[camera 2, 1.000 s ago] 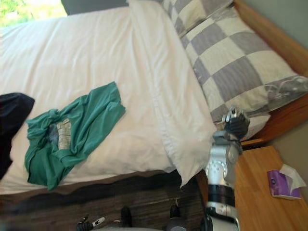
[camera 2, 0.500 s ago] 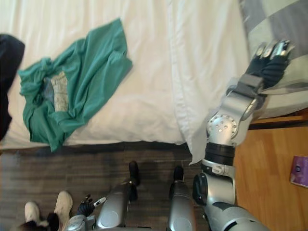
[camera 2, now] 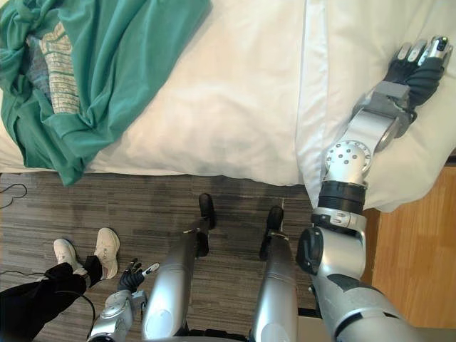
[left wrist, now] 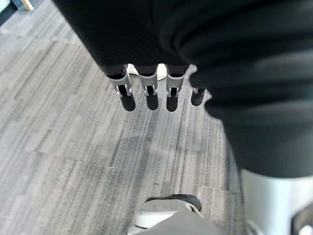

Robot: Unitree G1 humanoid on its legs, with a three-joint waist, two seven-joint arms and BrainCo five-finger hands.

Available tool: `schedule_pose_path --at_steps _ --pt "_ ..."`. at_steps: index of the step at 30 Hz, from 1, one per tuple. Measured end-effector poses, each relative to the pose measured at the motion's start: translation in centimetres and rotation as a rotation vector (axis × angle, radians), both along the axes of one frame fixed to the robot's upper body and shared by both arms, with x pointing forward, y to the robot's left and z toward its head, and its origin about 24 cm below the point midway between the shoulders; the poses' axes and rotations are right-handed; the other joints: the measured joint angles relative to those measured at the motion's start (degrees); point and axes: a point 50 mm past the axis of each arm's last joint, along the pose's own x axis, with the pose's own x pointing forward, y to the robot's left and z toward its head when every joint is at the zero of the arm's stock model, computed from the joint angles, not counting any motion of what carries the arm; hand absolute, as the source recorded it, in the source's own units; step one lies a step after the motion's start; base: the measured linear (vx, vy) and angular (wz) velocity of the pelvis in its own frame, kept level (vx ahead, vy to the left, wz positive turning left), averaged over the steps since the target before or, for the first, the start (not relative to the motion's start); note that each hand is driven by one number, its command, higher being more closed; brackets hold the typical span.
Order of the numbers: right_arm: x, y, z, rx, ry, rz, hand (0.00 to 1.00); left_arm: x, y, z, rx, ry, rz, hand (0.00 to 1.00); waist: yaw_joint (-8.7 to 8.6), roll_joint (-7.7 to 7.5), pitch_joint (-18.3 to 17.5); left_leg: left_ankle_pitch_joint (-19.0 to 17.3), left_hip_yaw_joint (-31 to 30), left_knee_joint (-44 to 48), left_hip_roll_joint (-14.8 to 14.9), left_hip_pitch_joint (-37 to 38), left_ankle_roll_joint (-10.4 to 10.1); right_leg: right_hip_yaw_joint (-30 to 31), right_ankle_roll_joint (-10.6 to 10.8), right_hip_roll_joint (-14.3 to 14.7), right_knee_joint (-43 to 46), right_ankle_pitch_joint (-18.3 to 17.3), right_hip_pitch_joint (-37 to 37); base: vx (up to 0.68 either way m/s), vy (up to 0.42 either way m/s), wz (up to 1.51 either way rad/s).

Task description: Tidy the bed and pick cloth on bed and put in laundry

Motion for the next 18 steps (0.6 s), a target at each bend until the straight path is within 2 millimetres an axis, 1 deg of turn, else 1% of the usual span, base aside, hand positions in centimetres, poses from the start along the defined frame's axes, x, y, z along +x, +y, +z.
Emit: schedule_pose_path --at_steps 1,3,5,6,7,8,9,10,11,12,13,14,15,16,17,18 --pt "0.3 0.2 -0.4 -0.002 0.004 0.017 1.00 -0.1 0.1 -0.1 -0.003 0.004 0.008 0.00 -0.13 -0.20 -0.10 -0.04 0.17 0.17 0.04 0.10 0.05 0.13 0.04 0.04 -0.34 0.12 0.13 -0.01 -0.004 -0.10" --pt "0.4 0.5 -1.8 -0.017 0.028 0.035 1.00 -0.2 0.3 -0.2 -0.014 0.014 0.037 0.00 -0.31 -1.05 -0.54 -0.03 0.62 0.16 0.25 0.43 0.06 0.52 0.03 0.37 -0.92 0.62 0.33 0.01 -0.015 -0.15" --pt "0.4 0.9 -5.0 -0.021 0.095 0.053 1.00 0.0 0.6 -0.4 -0.029 0.023 0.078 0.00 -0.32 -2.68 -1.38 0.29 1.03 -0.04 0.58 1.88 0.46 0.76 0.05 0.89 -2.05 1.04 1.75 0.06 -0.033 -0.15" --pt "0.2 1.4 -7.5 0.000 0.148 0.068 1.00 -0.2 0.9 -0.4 -0.029 0.027 0.098 0.00 -0.61 -3.84 -2.06 0.24 1.11 -0.15 0.73 3.17 0.42 0.77 0.05 1.11 -2.61 1.04 3.20 0.07 -0.034 -0.10" --pt "0.0 1.6 -8.7 0.012 0.178 0.073 1.00 -0.2 1.1 -0.4 -0.031 0.025 0.109 0.00 -0.67 -4.39 -2.36 0.14 1.18 -0.19 0.86 3.84 0.29 0.78 0.05 1.27 -2.96 1.04 3.98 0.09 -0.045 -0.11" --pt "-0.6 2.0 -11.9 0.048 0.256 0.082 1.00 0.0 1.4 -0.2 -0.033 0.018 0.124 0.00 -0.84 -5.62 -3.10 -0.15 1.23 -0.22 1.12 5.53 0.15 0.74 0.05 1.58 -3.69 1.04 6.02 0.09 -0.043 -0.09" --pt "-0.9 2.2 -13.1 0.063 0.286 0.086 1.00 0.1 1.5 -0.2 -0.034 0.016 0.131 0.00 -0.86 -6.06 -3.35 -0.29 1.26 -0.21 1.20 6.22 0.13 0.72 0.05 1.67 -3.84 1.03 6.75 0.09 -0.044 -0.09" --pt "-1.5 2.6 -15.3 0.092 0.348 0.093 1.00 0.2 1.6 -0.1 -0.042 0.010 0.151 0.00 -1.08 -6.97 -3.92 -0.56 1.32 -0.18 1.22 7.46 0.02 0.73 0.03 1.69 -4.00 0.94 8.00 0.06 -0.027 -0.05" --pt "-2.0 2.9 -17.3 0.116 0.410 0.099 1.00 0.4 1.5 0.0 -0.046 0.005 0.155 0.00 -1.44 -7.42 -4.18 -0.76 1.32 -0.16 1.25 8.51 0.06 0.67 0.05 1.72 -4.32 0.91 9.21 0.05 -0.018 -0.06" --pt "-2.9 3.3 -21.1 0.168 0.555 0.116 1.00 0.7 1.4 0.0 -0.053 0.001 0.154 0.00 -1.63 -7.80 -4.40 -1.04 1.40 -0.16 1.25 9.99 0.05 0.67 0.06 1.74 -4.81 0.92 10.87 0.04 -0.002 -0.04" --pt "-3.7 3.4 -23.4 0.209 0.644 0.126 1.00 0.9 1.2 0.1 -0.059 -0.002 0.152 0.00 -1.64 -7.85 -4.44 -1.28 1.39 -0.12 1.23 10.65 0.03 0.65 0.08 1.71 -4.99 0.90 11.74 0.03 0.018 -0.07" --pt "-6.7 4.5 -29.4 0.328 0.896 0.158 1.00 1.1 0.3 0.0 -0.080 -0.003 0.143 0.00 -1.57 -7.79 -4.40 -1.66 1.54 -0.24 1.10 12.60 0.05 0.68 0.16 1.60 -5.54 0.85 13.80 0.02 0.018 -0.08" --pt "-8.8 5.5 -32.4 0.405 1.021 0.175 1.00 1.1 0.0 -0.1 -0.089 -0.004 0.142 0.00 -1.51 -7.74 -4.38 -1.83 1.64 -0.52 1.05 13.75 0.04 0.68 0.20 1.59 -5.83 0.83 14.84 0.02 0.013 -0.10" --pt "-10.6 6.3 -34.2 0.455 1.098 0.186 1.00 1.1 0.0 -0.1 -0.089 -0.001 0.141 0.00 -1.66 -7.65 -4.36 -2.06 1.73 -1.02 0.96 14.54 -0.18 0.70 0.26 1.57 -5.94 0.79 15.54 0.02 0.001 -0.10" --pt "-14.1 8.1 -37.2 0.539 1.228 0.208 1.00 1.0 -0.1 -0.2 -0.092 0.011 0.136 0.00 -1.96 -7.51 -4.32 -2.14 2.00 -2.22 0.82 16.60 -0.31 0.73 0.29 1.54 -6.68 0.78 17.39 0.03 0.001 -0.10" --pt "-16.6 8.4 -39.0 0.580 1.332 0.220 1.00 0.8 -0.3 -0.3 -0.099 0.023 0.136 0.00 -2.12 -7.29 -4.36 -2.16 2.51 -3.15 0.72 19.00 -0.33 0.79 0.45 1.59 -7.66 0.89 19.73 0.04 0.006 -0.13"
